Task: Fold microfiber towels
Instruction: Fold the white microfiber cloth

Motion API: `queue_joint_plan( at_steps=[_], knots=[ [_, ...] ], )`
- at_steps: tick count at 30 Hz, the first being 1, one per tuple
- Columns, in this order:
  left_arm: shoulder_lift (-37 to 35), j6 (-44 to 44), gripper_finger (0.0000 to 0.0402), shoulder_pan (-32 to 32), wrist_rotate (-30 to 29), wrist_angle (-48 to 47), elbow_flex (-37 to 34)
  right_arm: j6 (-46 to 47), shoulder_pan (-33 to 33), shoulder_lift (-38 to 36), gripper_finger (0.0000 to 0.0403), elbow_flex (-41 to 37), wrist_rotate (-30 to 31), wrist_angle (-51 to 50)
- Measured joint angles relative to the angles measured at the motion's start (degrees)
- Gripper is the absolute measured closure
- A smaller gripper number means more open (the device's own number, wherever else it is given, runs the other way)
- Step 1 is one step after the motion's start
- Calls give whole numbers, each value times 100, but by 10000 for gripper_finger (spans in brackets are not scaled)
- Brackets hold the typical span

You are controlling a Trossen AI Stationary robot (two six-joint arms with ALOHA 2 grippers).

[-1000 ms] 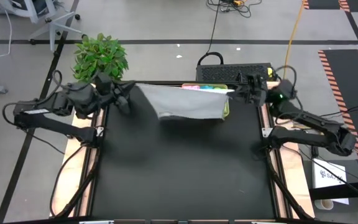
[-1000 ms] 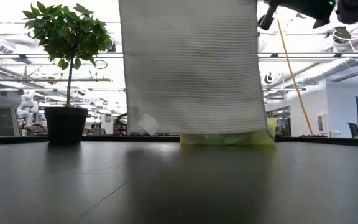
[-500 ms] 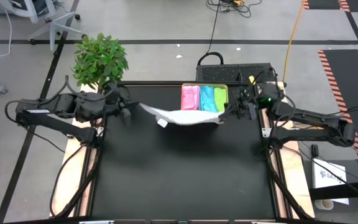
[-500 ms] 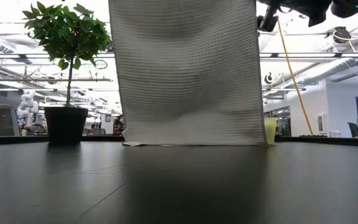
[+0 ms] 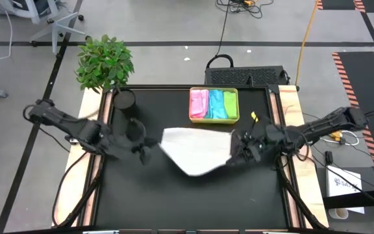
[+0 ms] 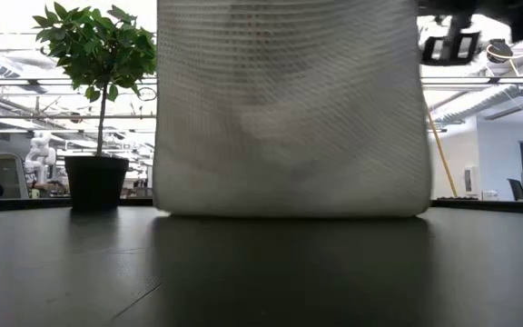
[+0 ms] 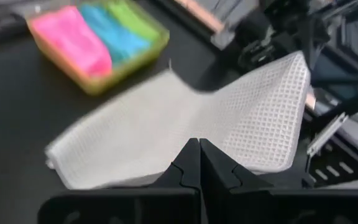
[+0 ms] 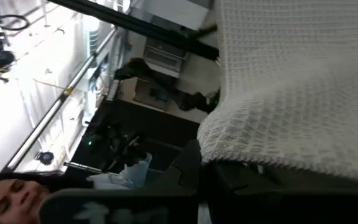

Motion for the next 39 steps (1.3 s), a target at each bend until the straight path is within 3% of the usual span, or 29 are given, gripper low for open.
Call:
queue_joint_plan(
  at_steps=[9, 20, 24, 30, 39],
  knots=[
    [1310, -2126, 401, -798, 292, -33, 0, 594, 1869, 138, 403, -526, 2036, 118],
    [2160, -3730, 401, -1162, 702, -31, 0, 1555, 2977, 1288, 403, -643, 2953, 331],
    [2230, -3861, 401, -1106, 466, -303, 0, 1498, 3053, 1656, 403, -645, 3331, 386],
    [2225, -3992, 401, -627, 297, -1417, 0, 1320, 2766, 1650, 403, -645, 3674, -247],
    [2228, -2962, 401, 195, 334, -1652, -2, 966, 2006, 1181, 403, -645, 3911, -1417]
  ],
)
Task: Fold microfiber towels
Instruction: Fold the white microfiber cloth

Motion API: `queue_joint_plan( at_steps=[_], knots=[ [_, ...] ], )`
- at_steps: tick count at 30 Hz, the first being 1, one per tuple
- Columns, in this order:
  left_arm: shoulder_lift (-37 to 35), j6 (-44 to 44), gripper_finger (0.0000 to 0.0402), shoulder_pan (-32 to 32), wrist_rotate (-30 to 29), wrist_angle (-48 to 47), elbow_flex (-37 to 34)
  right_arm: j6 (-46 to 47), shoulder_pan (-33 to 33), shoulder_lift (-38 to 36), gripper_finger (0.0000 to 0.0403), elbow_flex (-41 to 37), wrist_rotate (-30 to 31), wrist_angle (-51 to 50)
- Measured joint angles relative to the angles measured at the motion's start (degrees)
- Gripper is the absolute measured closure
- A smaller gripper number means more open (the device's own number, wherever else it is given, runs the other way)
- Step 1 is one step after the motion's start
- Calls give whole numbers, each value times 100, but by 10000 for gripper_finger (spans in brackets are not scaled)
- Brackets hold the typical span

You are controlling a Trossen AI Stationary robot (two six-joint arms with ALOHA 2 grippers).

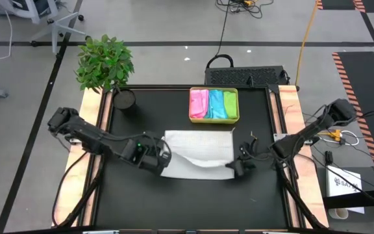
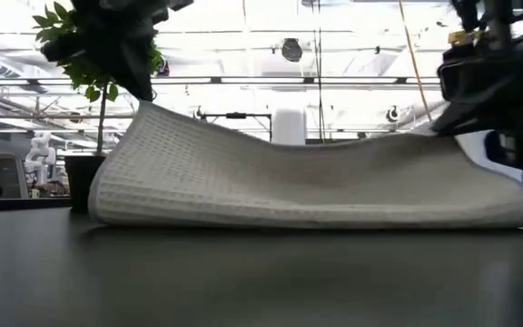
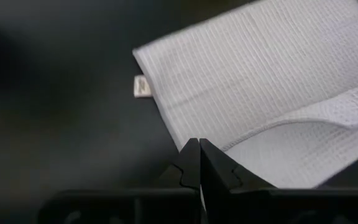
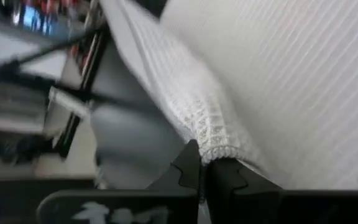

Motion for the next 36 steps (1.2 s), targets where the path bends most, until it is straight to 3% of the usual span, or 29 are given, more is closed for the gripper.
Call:
queue_joint_plan(
  at_steps=[3, 10, 22, 36],
  knots=[
    [32, 400, 401, 236, -4, 46, 0, -220, -358, -155, 403, 0, 274, -79],
    [32, 1195, 401, 757, -176, 149, 0, -658, -1111, -400, 403, 0, 282, -197],
    [512, 2690, 401, 1620, -142, 606, -7, -554, -1415, -442, 403, 7, 278, -911],
    [1076, 4071, 401, 2468, 360, 1365, 2, -924, -2118, -838, 403, -9, 414, -1741]
  ],
)
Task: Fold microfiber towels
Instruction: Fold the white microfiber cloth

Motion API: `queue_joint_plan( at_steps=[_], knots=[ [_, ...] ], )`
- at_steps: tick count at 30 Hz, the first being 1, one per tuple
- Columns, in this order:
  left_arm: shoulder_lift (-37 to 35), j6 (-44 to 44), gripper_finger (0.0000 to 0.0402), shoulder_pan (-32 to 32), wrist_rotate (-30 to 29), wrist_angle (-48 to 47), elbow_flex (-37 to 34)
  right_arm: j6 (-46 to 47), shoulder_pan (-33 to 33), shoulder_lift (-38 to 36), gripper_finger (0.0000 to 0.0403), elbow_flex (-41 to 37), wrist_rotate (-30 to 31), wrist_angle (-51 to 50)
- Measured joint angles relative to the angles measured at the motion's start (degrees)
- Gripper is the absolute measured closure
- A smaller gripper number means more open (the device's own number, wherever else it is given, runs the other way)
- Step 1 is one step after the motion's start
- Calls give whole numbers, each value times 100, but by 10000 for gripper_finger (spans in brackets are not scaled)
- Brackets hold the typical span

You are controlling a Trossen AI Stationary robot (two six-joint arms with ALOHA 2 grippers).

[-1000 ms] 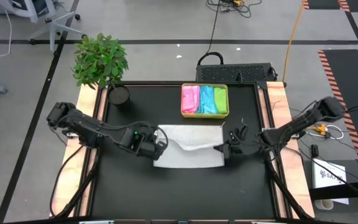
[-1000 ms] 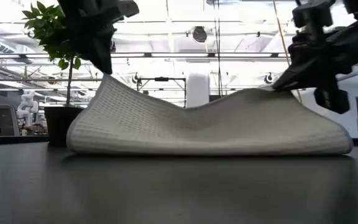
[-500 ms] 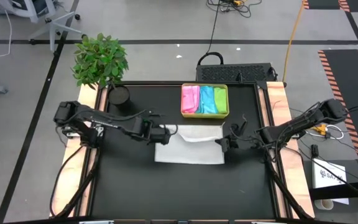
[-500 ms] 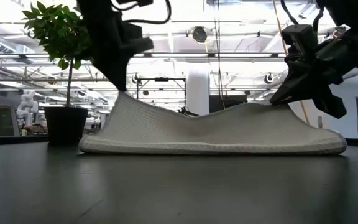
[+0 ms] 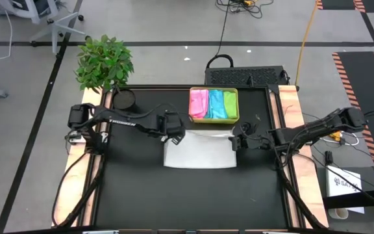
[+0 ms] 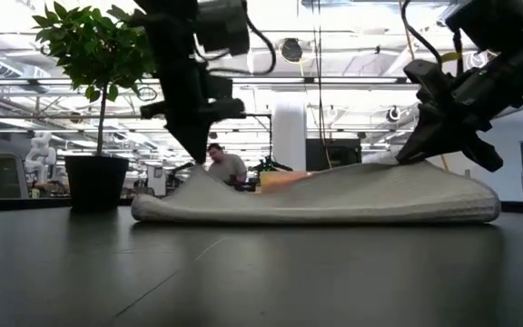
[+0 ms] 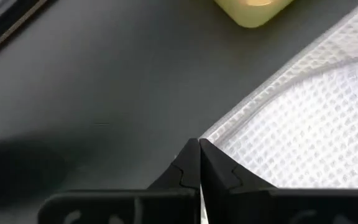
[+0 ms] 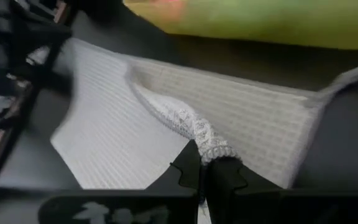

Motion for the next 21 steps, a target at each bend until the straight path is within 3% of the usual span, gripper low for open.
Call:
queue_joint_plan(
  at_steps=[14, 21],
  knots=[
    [115, 194, 401, 346, 199, -148, -9, -132, -315, 44, 403, 2, -29, -440],
    [115, 170, 400, 353, 198, -180, -9, -399, -416, 46, 401, 2, -320, -422]
  ],
)
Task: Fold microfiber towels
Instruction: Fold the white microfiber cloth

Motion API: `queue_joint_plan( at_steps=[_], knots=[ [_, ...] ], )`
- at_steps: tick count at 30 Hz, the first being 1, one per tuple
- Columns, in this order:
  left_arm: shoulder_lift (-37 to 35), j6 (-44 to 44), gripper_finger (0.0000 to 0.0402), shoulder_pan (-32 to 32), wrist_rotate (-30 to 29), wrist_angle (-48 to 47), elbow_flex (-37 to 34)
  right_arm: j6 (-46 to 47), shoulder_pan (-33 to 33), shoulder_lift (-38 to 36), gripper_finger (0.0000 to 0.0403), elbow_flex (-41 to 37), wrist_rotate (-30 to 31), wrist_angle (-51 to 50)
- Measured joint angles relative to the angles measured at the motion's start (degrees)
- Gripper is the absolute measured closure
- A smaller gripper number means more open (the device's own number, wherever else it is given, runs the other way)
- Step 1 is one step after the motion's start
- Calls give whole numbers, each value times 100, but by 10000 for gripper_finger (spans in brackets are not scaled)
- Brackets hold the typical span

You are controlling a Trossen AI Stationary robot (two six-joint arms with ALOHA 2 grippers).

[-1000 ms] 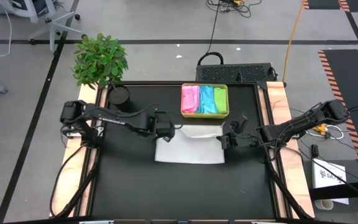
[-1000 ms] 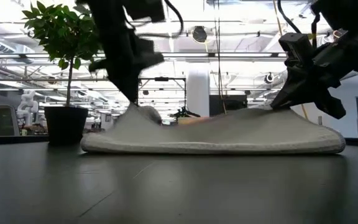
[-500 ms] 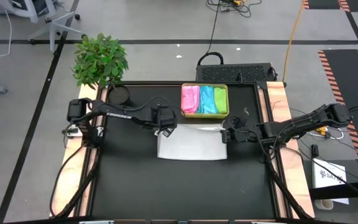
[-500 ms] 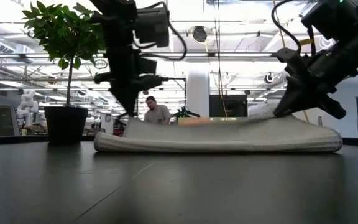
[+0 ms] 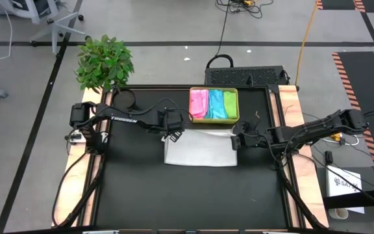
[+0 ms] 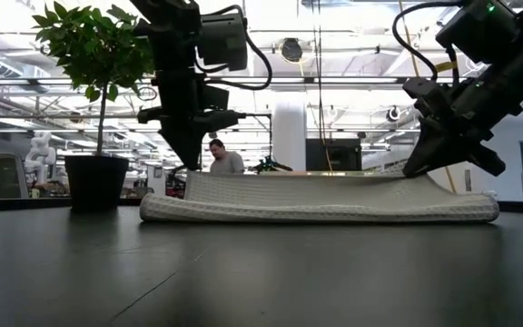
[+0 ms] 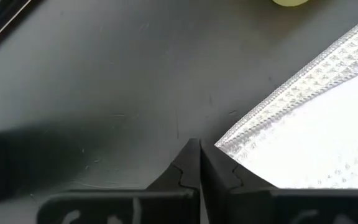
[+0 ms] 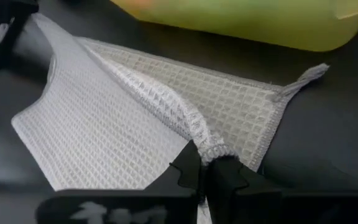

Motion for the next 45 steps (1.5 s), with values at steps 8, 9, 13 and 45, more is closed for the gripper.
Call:
queue_joint_plan(
  at_steps=[8, 9, 13, 45],
  knots=[
    [0, 84, 353, 0, 0, -30, 0, -359, -36, 28, 334, 0, -142, 28],
    [0, 87, 344, 10, 1, -45, 0, -356, -62, 28, 323, 0, -137, 30],
    [0, 31, 312, 37, -1, -165, 0, -480, -231, 26, 283, 0, -134, 27],
    [0, -384, 279, -2345, -554, -195, 0, -466, 510, -63, 291, 7, -2401, 1740]
  ],
)
